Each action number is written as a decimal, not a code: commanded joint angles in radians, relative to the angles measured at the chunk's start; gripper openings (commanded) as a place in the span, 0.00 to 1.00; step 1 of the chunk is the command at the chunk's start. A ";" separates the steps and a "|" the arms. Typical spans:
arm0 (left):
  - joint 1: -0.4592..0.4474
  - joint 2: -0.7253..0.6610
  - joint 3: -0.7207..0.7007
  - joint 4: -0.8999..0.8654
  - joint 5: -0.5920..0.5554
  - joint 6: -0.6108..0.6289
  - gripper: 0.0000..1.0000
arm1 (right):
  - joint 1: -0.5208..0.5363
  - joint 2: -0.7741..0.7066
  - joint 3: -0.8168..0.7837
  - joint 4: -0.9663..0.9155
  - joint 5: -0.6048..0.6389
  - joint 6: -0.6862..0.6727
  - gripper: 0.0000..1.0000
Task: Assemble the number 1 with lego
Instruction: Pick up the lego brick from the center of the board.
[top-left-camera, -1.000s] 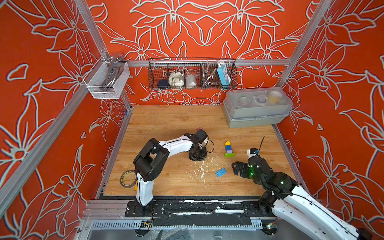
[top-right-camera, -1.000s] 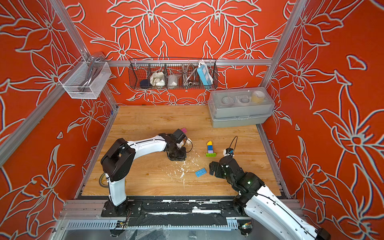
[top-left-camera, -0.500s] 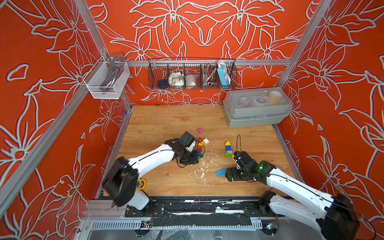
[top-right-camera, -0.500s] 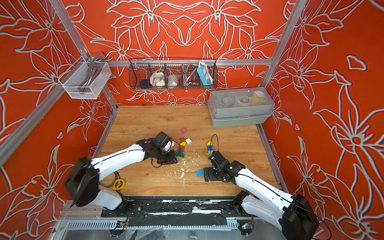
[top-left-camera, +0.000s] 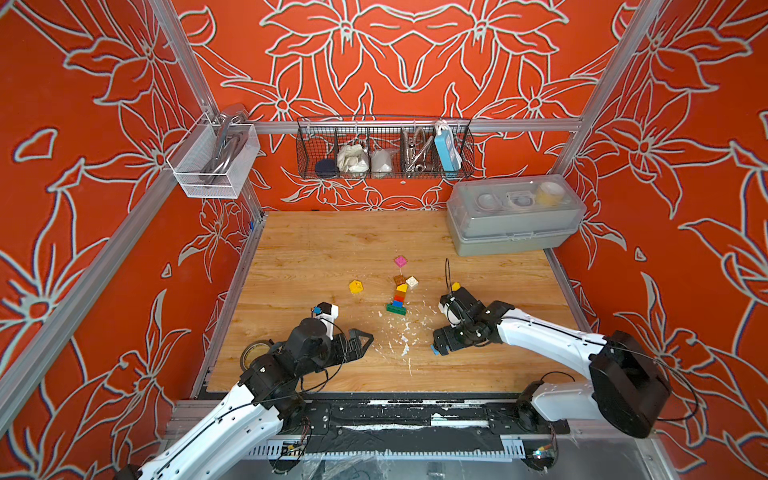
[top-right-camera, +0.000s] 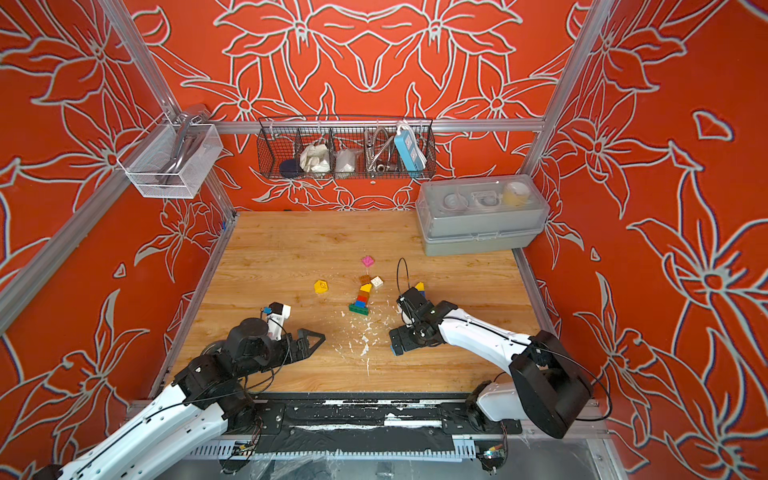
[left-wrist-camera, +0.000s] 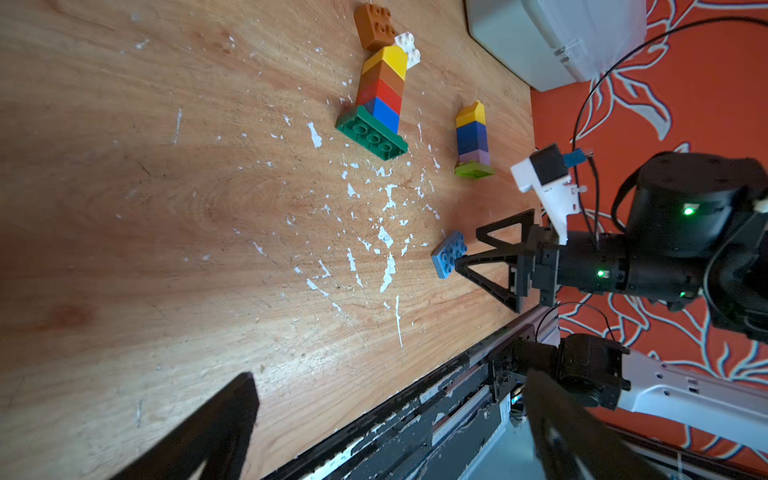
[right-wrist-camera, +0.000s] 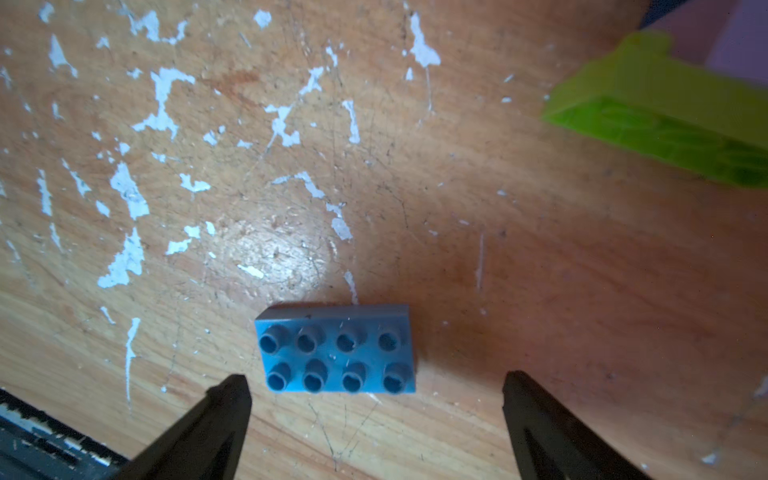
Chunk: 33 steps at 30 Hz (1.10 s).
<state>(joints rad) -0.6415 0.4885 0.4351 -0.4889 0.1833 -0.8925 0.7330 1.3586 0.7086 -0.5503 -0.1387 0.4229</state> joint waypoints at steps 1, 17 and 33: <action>0.002 0.009 0.012 -0.029 -0.015 -0.018 1.00 | 0.051 0.035 0.056 -0.005 0.023 -0.039 1.00; 0.002 0.016 0.034 -0.041 -0.001 -0.014 1.00 | 0.120 0.087 0.076 -0.062 0.132 0.002 0.99; 0.003 -0.041 0.040 -0.093 -0.027 -0.046 1.00 | 0.167 0.151 0.096 -0.057 0.187 0.102 0.73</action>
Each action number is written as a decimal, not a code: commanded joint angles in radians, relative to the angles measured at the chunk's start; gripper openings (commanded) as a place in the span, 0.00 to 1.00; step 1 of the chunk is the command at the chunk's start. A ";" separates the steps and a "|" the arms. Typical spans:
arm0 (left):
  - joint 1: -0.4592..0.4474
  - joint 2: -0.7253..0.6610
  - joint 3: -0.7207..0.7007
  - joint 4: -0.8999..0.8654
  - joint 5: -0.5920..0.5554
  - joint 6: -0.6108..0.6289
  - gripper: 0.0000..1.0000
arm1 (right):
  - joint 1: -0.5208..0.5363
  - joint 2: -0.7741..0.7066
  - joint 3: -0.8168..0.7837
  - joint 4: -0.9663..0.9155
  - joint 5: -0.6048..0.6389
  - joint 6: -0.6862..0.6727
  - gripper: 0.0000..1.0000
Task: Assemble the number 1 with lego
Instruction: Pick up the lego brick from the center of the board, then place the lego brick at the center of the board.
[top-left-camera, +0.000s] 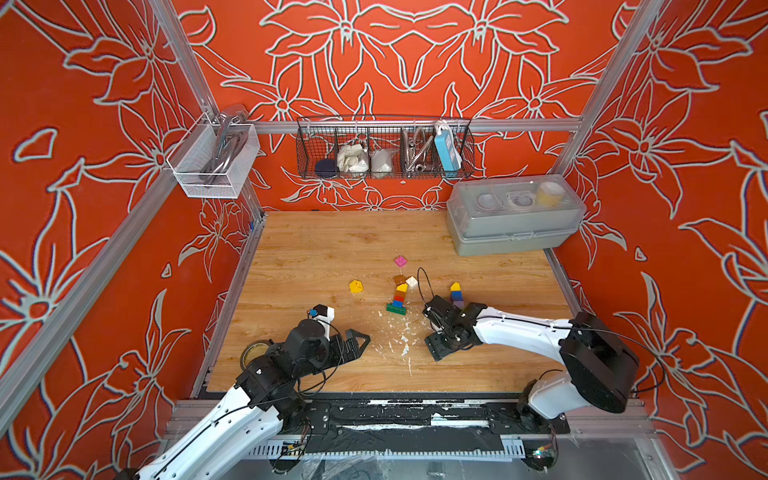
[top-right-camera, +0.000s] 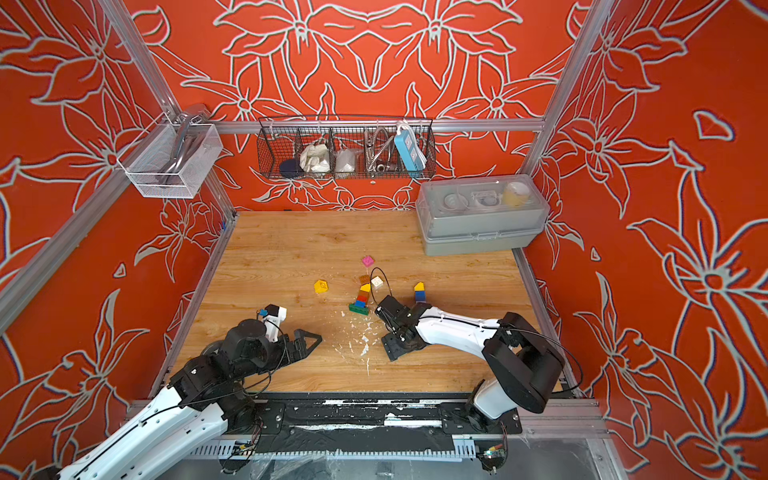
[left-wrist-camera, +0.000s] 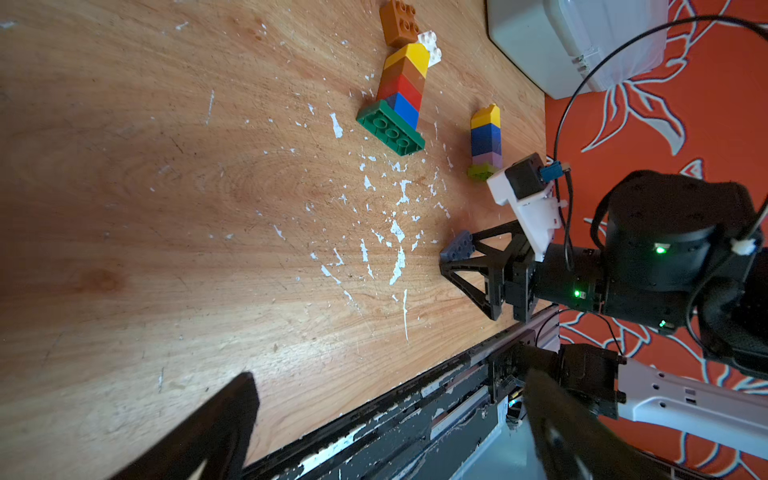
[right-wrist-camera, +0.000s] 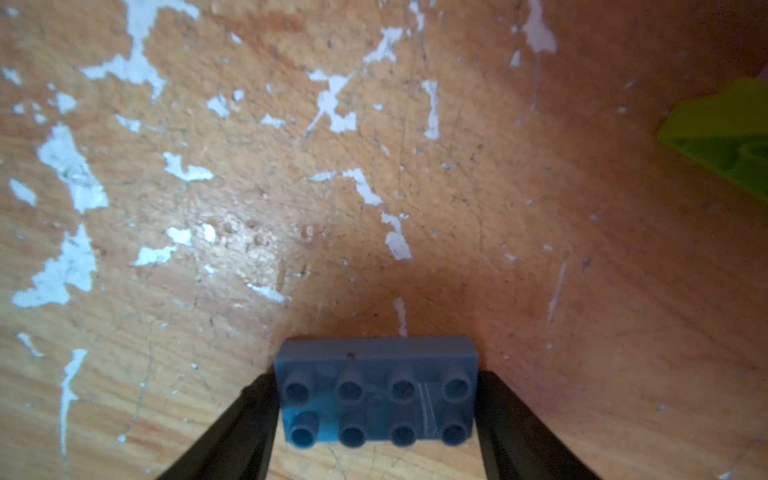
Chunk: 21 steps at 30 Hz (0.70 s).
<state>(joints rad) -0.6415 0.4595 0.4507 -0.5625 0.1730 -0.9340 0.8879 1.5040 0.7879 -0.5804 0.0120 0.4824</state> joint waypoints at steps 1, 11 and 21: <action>0.003 -0.014 0.026 -0.023 -0.019 -0.005 1.00 | 0.014 0.004 0.020 -0.030 0.037 0.060 0.69; 0.003 -0.067 0.023 -0.050 -0.038 -0.016 1.00 | 0.044 0.038 0.128 -0.109 0.019 0.432 0.53; 0.004 -0.134 0.017 -0.083 -0.056 -0.023 1.00 | 0.167 0.279 0.410 -0.180 0.074 0.563 0.55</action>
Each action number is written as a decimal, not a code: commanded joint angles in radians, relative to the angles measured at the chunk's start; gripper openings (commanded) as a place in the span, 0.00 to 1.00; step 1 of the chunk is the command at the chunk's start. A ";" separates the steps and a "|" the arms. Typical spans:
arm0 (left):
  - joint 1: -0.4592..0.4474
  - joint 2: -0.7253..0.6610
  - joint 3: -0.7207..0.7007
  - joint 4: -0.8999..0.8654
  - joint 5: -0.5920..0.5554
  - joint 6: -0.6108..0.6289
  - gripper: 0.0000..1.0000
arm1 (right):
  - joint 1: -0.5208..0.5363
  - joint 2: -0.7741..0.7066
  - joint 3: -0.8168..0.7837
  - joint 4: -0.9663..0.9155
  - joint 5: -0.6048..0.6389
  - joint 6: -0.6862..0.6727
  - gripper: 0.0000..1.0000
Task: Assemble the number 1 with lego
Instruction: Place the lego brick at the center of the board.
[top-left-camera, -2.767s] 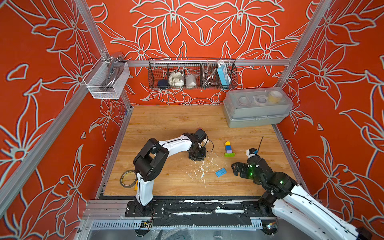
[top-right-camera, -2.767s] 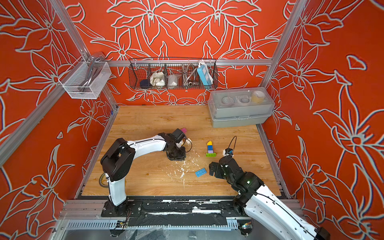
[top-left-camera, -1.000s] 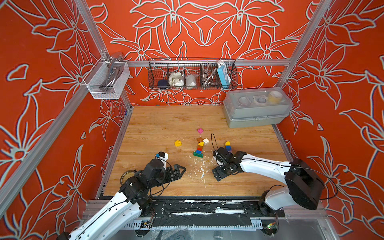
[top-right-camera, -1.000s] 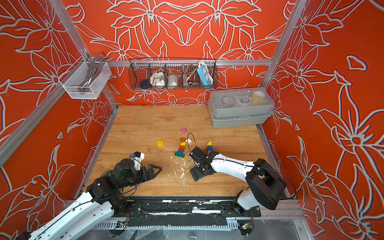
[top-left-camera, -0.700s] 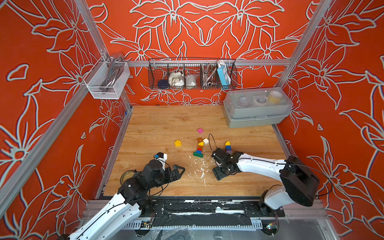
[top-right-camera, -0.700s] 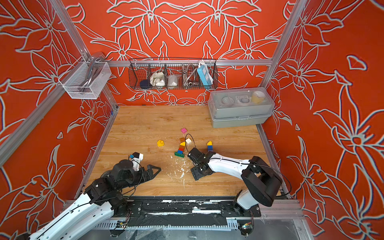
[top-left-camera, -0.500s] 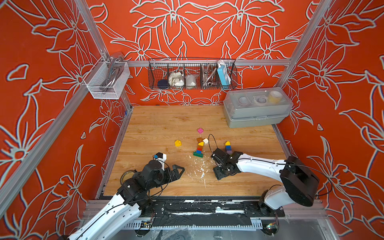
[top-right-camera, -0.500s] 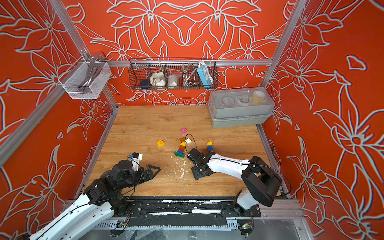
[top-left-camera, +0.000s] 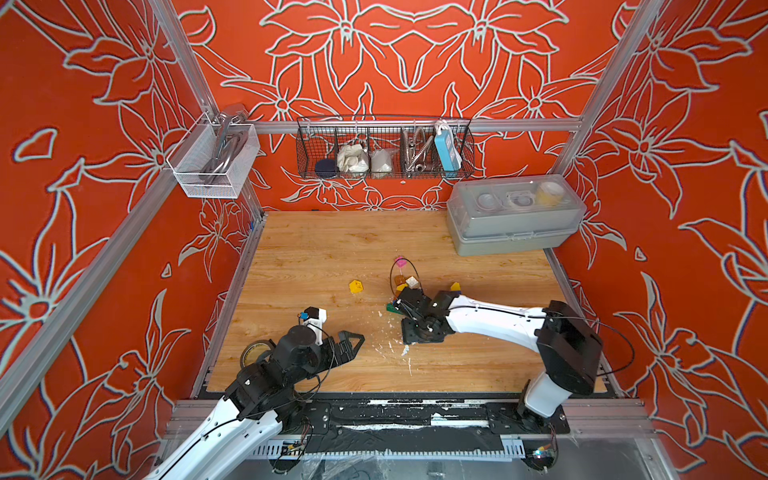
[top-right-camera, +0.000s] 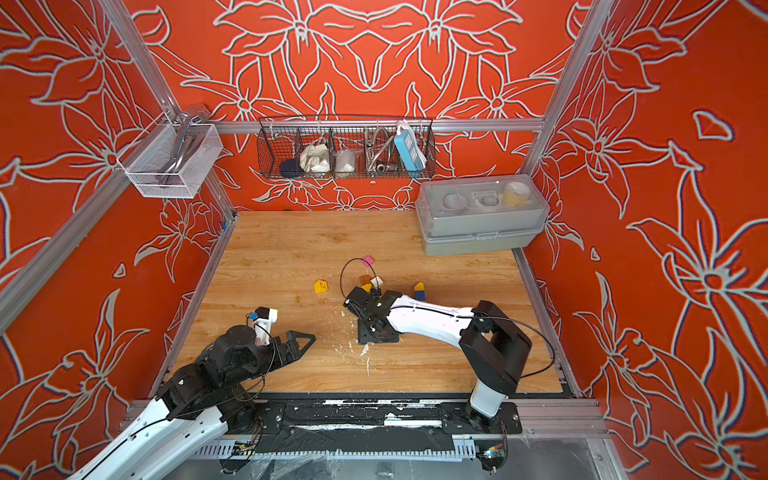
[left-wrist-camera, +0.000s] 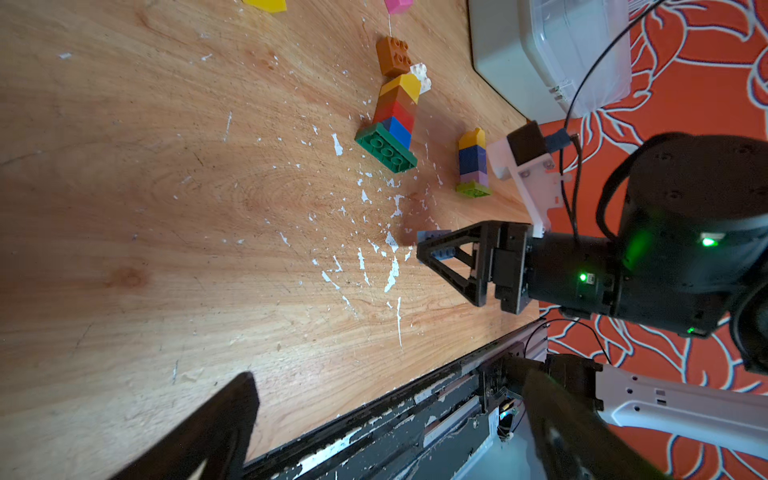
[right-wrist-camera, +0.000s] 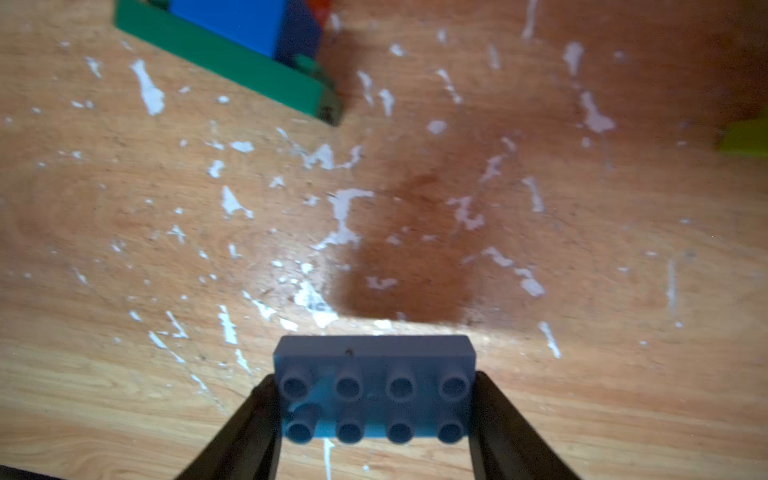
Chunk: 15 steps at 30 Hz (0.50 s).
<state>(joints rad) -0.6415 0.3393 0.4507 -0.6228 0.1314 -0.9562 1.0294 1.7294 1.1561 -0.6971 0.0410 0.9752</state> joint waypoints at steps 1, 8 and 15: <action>0.005 -0.017 0.016 -0.025 -0.016 -0.003 1.00 | 0.035 0.080 0.062 -0.067 0.046 0.078 0.55; 0.005 -0.030 0.014 -0.028 -0.017 -0.001 1.00 | 0.066 0.178 0.121 -0.079 0.065 0.140 0.56; 0.006 -0.037 0.010 -0.026 -0.015 -0.001 1.00 | 0.067 0.206 0.143 -0.065 0.070 0.151 0.58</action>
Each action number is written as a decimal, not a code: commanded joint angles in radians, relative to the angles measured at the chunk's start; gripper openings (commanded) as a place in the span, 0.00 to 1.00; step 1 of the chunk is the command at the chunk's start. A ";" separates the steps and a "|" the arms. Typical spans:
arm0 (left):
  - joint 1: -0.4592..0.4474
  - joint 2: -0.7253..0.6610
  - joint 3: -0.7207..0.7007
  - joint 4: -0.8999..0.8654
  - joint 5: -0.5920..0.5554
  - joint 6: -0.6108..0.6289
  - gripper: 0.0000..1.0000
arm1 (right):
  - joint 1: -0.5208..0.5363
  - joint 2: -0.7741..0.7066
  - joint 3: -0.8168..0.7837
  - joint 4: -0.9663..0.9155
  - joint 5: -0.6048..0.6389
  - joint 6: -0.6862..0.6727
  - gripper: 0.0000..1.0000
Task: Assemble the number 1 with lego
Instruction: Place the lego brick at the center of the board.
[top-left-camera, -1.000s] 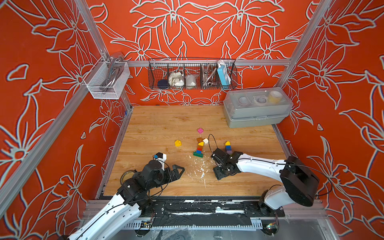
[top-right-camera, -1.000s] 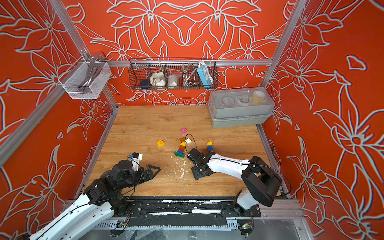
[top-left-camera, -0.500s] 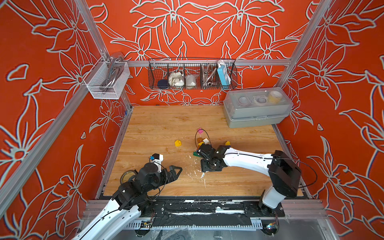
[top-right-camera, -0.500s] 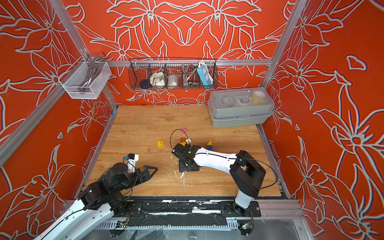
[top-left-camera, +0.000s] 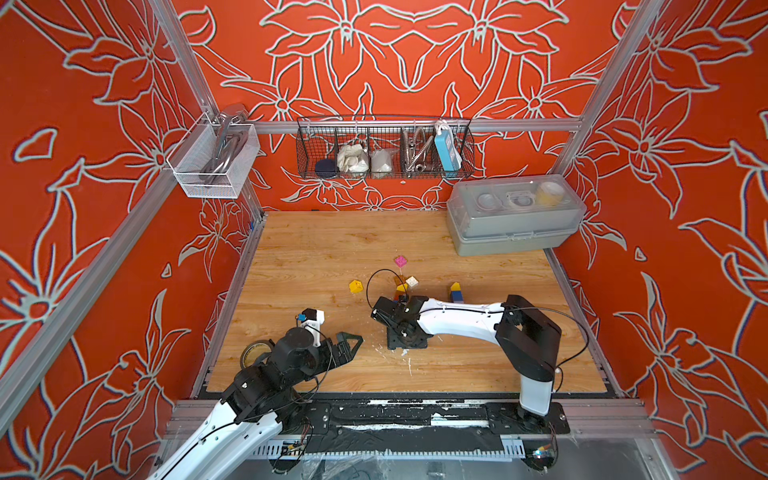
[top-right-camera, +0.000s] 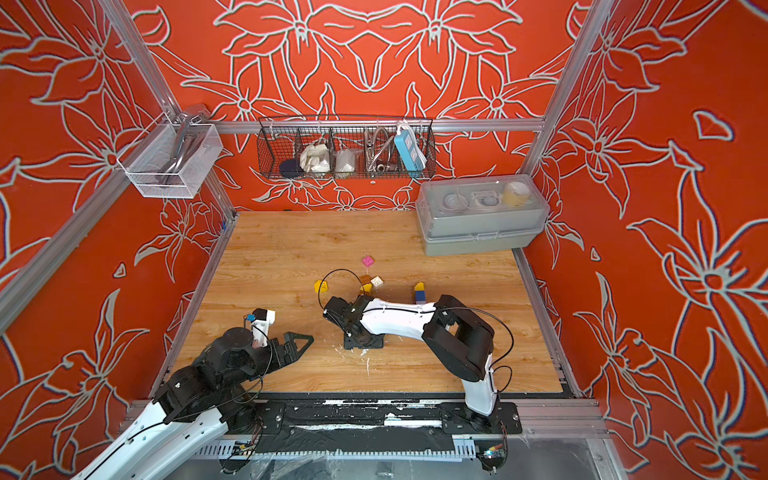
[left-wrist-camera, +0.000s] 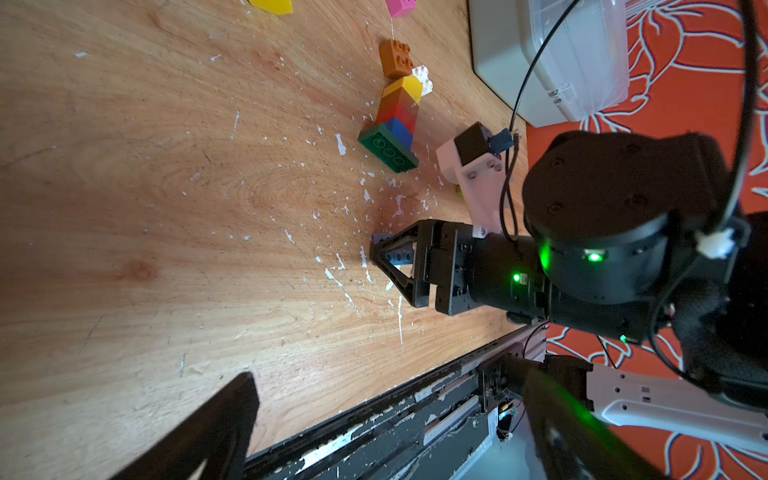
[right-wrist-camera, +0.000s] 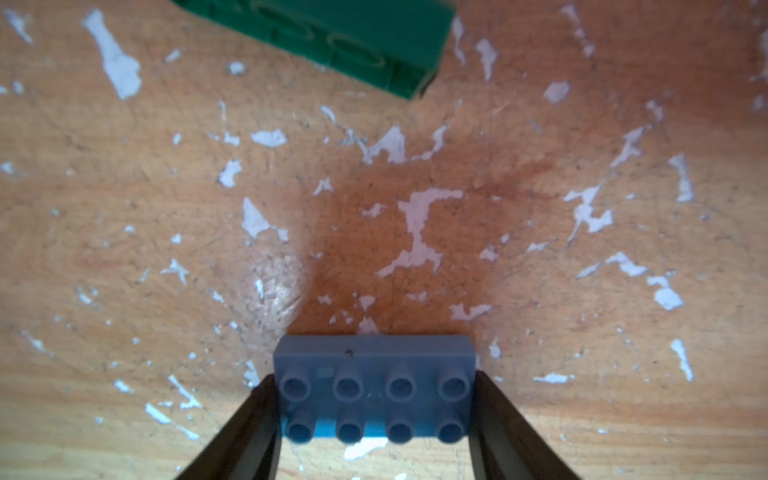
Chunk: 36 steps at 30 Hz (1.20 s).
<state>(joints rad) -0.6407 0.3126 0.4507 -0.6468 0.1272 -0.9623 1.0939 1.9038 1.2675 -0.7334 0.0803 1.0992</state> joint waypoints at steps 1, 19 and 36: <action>0.006 -0.011 0.009 -0.002 -0.011 0.005 1.00 | 0.002 0.038 0.037 -0.028 0.025 0.025 0.61; 0.006 -0.003 0.012 0.028 0.016 0.029 1.00 | -0.191 -0.179 0.203 -0.202 -0.017 -0.272 0.84; 0.008 0.172 0.042 0.086 -0.004 0.060 1.00 | -0.380 0.189 0.576 -0.345 -0.016 -0.717 0.65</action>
<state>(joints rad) -0.6403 0.4755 0.4713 -0.5961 0.1249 -0.9272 0.7280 2.0792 1.8168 -1.0512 0.0589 0.4568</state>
